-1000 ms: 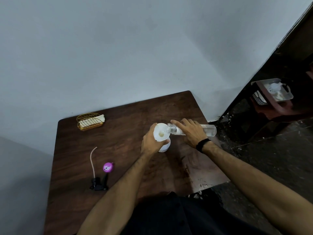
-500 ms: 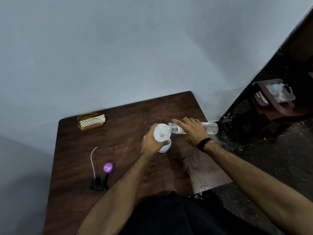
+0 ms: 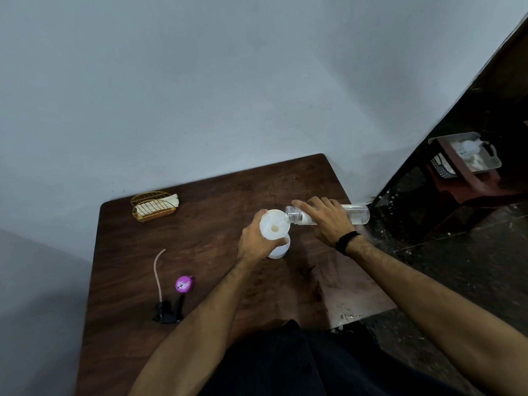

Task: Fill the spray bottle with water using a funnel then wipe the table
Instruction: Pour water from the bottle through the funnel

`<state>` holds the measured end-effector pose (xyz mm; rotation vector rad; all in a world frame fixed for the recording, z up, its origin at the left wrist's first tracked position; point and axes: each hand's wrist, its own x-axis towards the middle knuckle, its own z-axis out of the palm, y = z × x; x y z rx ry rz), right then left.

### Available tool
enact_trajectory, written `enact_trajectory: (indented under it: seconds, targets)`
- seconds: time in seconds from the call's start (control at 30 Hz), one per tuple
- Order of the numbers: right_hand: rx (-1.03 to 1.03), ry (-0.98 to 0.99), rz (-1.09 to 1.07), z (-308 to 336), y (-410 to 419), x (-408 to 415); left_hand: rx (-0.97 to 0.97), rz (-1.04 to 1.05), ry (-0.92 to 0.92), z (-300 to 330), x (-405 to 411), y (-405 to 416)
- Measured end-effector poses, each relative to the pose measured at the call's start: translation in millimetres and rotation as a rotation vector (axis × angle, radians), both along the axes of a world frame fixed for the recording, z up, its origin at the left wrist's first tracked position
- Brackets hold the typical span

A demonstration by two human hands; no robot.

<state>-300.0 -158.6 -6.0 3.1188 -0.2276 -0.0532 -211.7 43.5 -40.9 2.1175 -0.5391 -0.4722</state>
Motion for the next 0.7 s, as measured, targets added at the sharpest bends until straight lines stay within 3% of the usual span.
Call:
enact_trajectory:
  seconds: [0.7]
  targets:
    - [-0.009, 0.022, 0.034, -3, 2, 3, 0.037, 0.066, 0.006, -10, 1, -10]
